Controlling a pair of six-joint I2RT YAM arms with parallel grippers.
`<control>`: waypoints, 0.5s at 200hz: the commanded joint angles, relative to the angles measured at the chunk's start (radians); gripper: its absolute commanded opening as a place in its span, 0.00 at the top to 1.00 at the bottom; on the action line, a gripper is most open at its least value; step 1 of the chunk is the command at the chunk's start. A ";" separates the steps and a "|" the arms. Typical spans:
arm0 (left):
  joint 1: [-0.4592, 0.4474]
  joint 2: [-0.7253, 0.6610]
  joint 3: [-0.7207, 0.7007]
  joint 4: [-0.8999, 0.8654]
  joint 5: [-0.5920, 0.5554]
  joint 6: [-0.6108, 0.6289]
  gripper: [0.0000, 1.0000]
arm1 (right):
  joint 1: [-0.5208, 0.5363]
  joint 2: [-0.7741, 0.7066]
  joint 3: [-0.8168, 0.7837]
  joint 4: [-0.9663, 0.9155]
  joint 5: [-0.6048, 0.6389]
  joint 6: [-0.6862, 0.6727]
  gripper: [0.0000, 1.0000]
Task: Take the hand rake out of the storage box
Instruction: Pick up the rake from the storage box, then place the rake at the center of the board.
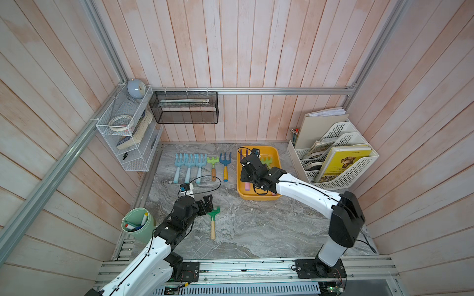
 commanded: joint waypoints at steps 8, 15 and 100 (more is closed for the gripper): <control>0.007 0.071 0.016 -0.031 -0.060 0.013 0.00 | 0.198 -0.090 -0.163 -0.101 0.099 0.206 1.00; 0.007 0.086 0.024 -0.040 -0.064 0.013 0.00 | 0.255 -0.109 -0.203 -0.103 0.119 0.272 1.00; 0.007 -0.012 0.001 -0.068 -0.100 -0.015 0.00 | 0.513 0.055 -0.425 0.091 0.119 0.592 1.00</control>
